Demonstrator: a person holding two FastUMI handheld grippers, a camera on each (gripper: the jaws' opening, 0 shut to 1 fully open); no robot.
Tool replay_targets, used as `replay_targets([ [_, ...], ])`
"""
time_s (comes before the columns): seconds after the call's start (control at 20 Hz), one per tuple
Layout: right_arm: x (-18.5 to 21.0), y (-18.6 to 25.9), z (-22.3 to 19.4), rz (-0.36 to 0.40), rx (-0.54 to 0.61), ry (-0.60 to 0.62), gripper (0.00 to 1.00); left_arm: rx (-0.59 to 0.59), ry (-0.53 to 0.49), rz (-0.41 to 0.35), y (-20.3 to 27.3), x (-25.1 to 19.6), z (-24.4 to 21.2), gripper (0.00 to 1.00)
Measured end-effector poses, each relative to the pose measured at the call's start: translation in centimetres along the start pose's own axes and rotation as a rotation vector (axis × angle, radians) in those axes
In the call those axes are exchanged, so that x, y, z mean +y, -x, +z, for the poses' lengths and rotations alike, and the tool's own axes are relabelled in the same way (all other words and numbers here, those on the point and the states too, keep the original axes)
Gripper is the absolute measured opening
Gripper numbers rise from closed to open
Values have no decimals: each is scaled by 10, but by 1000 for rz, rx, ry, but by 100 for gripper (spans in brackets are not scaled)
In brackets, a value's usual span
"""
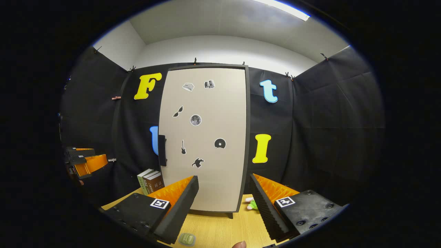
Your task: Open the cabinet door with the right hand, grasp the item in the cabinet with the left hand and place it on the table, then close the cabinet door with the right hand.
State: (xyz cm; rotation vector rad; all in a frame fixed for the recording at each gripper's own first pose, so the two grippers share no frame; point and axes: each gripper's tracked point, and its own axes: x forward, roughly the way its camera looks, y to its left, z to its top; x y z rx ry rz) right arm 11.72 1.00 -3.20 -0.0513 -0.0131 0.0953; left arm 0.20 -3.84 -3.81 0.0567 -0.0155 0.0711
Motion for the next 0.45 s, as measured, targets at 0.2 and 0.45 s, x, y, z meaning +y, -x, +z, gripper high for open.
replay_targets([
  [0.2, -1, 3, 0, -1, 0, 4, 96, 1, 4, 0, 3, 0, 0, 93],
  [0.45, 0, 7, 2, 2, -2, 5, 96, -4, 0, -2, 6, -1, 2, 93],
])
